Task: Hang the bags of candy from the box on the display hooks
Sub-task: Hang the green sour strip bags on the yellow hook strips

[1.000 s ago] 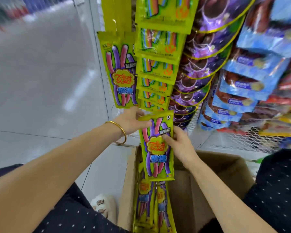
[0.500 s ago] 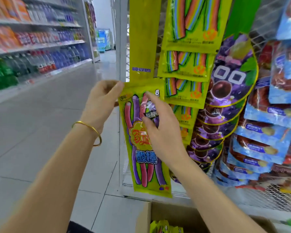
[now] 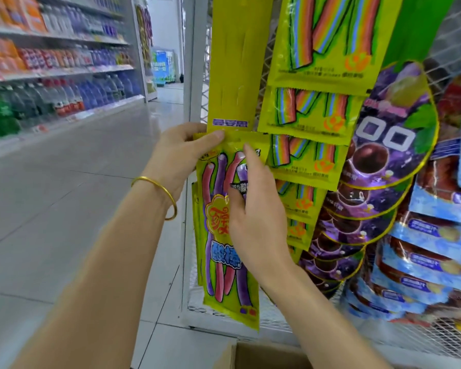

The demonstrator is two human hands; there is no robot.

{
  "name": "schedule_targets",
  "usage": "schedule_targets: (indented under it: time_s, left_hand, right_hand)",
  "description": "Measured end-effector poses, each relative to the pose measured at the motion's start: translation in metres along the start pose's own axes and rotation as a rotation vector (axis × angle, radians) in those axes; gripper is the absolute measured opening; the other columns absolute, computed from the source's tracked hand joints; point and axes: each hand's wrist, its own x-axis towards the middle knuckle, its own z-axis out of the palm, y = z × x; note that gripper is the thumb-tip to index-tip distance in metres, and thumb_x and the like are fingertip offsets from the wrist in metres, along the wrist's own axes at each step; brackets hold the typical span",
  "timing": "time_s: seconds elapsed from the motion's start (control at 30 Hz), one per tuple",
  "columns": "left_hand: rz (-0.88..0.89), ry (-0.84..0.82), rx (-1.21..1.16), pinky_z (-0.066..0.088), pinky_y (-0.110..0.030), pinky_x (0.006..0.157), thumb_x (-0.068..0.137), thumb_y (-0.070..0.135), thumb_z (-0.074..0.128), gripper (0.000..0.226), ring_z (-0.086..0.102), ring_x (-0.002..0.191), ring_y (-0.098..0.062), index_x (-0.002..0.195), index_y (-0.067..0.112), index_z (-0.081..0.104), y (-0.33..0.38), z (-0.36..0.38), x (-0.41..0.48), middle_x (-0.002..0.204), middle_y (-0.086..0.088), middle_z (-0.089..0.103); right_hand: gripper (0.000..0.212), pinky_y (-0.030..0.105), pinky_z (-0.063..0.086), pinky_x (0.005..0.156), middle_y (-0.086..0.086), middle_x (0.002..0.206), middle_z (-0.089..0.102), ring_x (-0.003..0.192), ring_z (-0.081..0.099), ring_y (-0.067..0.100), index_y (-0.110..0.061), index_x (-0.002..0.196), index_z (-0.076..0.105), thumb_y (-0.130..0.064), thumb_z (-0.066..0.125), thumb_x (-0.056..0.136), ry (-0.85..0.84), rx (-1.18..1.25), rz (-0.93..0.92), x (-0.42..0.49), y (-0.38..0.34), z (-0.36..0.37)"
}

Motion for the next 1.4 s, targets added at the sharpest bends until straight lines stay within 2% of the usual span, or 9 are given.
schedule_targets:
  time_s: [0.07, 0.13, 0.27, 0.43, 0.6, 0.87, 1.17, 1.3, 1.4]
  left_hand:
    - [-0.029, -0.007, -0.035, 0.051, -0.046, 0.091, 0.084, 0.026, 0.065, 0.016, 0.066, 0.085, -0.021, 0.096, 0.015, 0.066, 0.0, -0.001, -0.002, 0.099, -0.012, 0.071]
    - [-0.032, -0.012, -0.065, 0.053, -0.039, 0.084, 0.085, 0.028, 0.063, 0.014, 0.065, 0.075, -0.016, 0.09, 0.015, 0.066, 0.001, -0.002, -0.003, 0.089, -0.007, 0.071]
    - [-0.048, 0.022, -0.161, 0.053, -0.025, 0.063, 0.086, 0.025, 0.062, 0.012, 0.063, 0.06, -0.01, 0.078, 0.016, 0.063, 0.003, -0.003, -0.005, 0.07, 0.003, 0.07]
    - [-0.061, 0.061, -0.188, 0.054, -0.032, 0.07, 0.085, 0.025, 0.064, 0.014, 0.065, 0.063, -0.017, 0.076, 0.015, 0.066, 0.003, -0.003, -0.007, 0.076, -0.004, 0.072]
    - [-0.044, 0.097, -0.162, 0.054, -0.029, 0.061, 0.085, 0.026, 0.064, 0.016, 0.065, 0.061, -0.017, 0.074, 0.014, 0.067, 0.003, -0.004, -0.006, 0.077, -0.007, 0.072]
    - [-0.044, 0.061, -0.177, 0.055, -0.029, 0.06, 0.087, 0.026, 0.061, 0.019, 0.064, 0.058, -0.015, 0.072, 0.013, 0.063, 0.002, -0.004, -0.007, 0.07, -0.004, 0.071]
    - [-0.072, -0.002, -0.198, 0.057, -0.03, 0.061, 0.089, 0.024, 0.058, 0.024, 0.066, 0.061, -0.016, 0.098, 0.002, 0.061, 0.003, -0.007, -0.009, 0.08, -0.009, 0.071]
    - [-0.082, -0.049, -0.222, 0.057, -0.029, 0.064, 0.09, 0.02, 0.055, 0.015, 0.067, 0.063, -0.014, 0.091, 0.006, 0.063, 0.003, -0.007, -0.012, 0.075, -0.004, 0.073]
    - [-0.08, -0.085, -0.228, 0.057, -0.03, 0.067, 0.09, 0.019, 0.054, 0.016, 0.068, 0.066, -0.014, 0.095, 0.007, 0.062, 0.003, -0.01, -0.012, 0.079, -0.004, 0.073]
  right_hand:
    - [0.062, 0.04, 0.037, 0.095, -0.003, 0.145, 0.033, 0.12, 0.017, 0.012, -0.029, 0.148, 0.017, -0.013, 0.046, 0.096, -0.014, -0.005, 0.009, 0.0, -0.002, -0.001]
    - [0.063, 0.04, 0.038, 0.095, -0.003, 0.147, 0.031, 0.119, 0.011, 0.012, -0.032, 0.147, 0.016, -0.012, 0.045, 0.096, -0.014, 0.004, 0.023, 0.001, -0.005, -0.002]
    - [0.066, 0.04, 0.041, 0.09, -0.001, 0.146, 0.031, 0.121, 0.02, 0.015, -0.04, 0.146, 0.015, -0.01, 0.044, 0.095, -0.024, 0.011, 0.034, 0.001, -0.013, -0.003]
    - [0.077, 0.047, 0.046, 0.089, 0.003, 0.142, 0.035, 0.114, 0.05, 0.03, -0.044, 0.145, 0.01, -0.009, 0.048, 0.09, -0.059, 0.0, 0.051, 0.005, -0.021, -0.006]
    - [0.077, 0.042, 0.045, 0.089, 0.004, 0.135, 0.043, 0.112, 0.052, 0.027, -0.043, 0.146, 0.012, -0.011, 0.05, 0.087, -0.063, -0.011, 0.044, 0.009, -0.02, -0.007]
    - [0.075, 0.034, 0.038, 0.098, -0.006, 0.145, 0.038, 0.124, 0.041, 0.014, -0.04, 0.147, 0.015, -0.012, 0.051, 0.087, -0.062, 0.023, 0.033, 0.01, -0.014, -0.009]
    - [0.073, 0.033, 0.038, 0.094, -0.004, 0.145, 0.037, 0.117, 0.042, 0.015, -0.041, 0.146, 0.015, -0.013, 0.049, 0.088, -0.06, 0.033, 0.04, 0.007, -0.012, -0.007]
    - [0.073, 0.033, 0.038, 0.093, -0.004, 0.146, 0.035, 0.119, 0.042, 0.016, -0.04, 0.147, 0.013, -0.013, 0.049, 0.089, -0.078, 0.04, 0.062, 0.002, -0.011, -0.001]
    - [0.073, 0.036, 0.038, 0.096, -0.003, 0.143, 0.038, 0.121, 0.04, 0.017, -0.039, 0.147, 0.013, -0.014, 0.05, 0.089, -0.08, 0.053, 0.052, 0.001, -0.011, 0.001]
